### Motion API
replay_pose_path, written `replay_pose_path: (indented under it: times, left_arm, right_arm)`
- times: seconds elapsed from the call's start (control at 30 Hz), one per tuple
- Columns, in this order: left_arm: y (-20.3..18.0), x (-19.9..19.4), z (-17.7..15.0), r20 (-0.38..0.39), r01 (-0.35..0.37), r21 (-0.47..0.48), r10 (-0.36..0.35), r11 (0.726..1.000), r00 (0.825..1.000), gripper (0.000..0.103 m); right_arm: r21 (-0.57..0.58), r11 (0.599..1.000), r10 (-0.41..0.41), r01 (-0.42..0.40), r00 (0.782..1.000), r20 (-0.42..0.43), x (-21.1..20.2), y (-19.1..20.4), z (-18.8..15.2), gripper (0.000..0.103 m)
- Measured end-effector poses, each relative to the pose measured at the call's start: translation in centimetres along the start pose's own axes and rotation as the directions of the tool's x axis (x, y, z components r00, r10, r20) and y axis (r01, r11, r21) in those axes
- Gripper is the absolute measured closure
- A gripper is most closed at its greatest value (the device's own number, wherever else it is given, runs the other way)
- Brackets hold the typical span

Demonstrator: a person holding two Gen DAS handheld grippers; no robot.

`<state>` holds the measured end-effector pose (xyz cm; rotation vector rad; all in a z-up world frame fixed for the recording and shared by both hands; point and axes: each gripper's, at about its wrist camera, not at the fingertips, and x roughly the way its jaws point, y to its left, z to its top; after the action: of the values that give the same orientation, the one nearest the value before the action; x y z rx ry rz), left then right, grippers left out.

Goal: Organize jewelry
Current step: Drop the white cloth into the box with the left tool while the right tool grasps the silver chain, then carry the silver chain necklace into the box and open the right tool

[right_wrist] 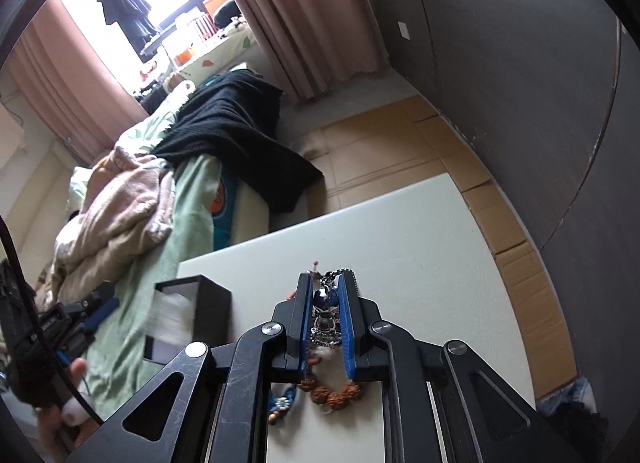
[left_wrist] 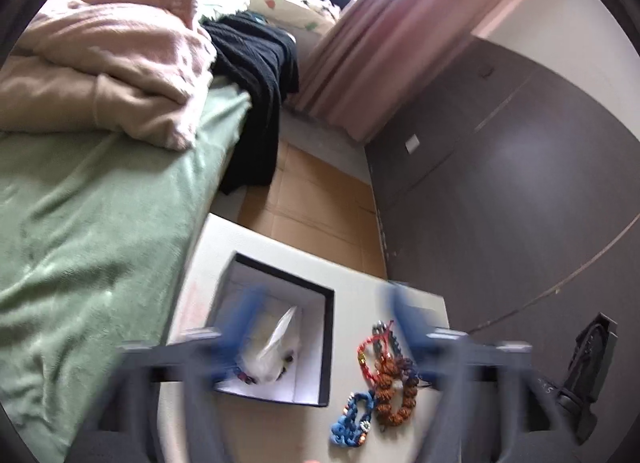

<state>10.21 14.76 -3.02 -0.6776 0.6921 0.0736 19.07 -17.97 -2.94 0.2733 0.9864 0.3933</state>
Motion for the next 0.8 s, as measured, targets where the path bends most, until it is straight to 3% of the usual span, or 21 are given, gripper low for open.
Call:
replay_pose_path:
  times: [0.2, 0.47, 0.63, 0.8]
  left_arm:
    - [0.6, -1.4, 0.7, 0.039, 0.015, -0.027, -0.014, 1.0, 0.999, 0.016]
    - [1.9, -2.4, 1.4, 0.058, 0.012, -0.046, -0.009, 0.999, 0.998, 0.016]
    - [3.2, -2.9, 1.9, 0.066, 0.028, -0.081, -0.023, 0.996, 0.998, 0.007]
    - [5.0, -3.6, 2.6, 0.085, -0.004, -0.116, 0.014, 0.993, 0.996, 0.006]
  right_arm:
    - [0.007, 0.998, 0.067, -0.068, 0.997, 0.029, -2.0, 1.5, 0.8, 0.089]
    - [-0.069, 0.994, 0.086, -0.08, 0.992, 0.087, -5.2, 6.7, 2.7, 0.089]
    - [-0.131, 0.987, 0.11, -0.098, 0.99, 0.09, -5.6, 10.5, 3.1, 0.089]
    - [-0.174, 0.977, 0.14, -0.127, 0.988, 0.071, -4.7, 13.6, 2.6, 0.089]
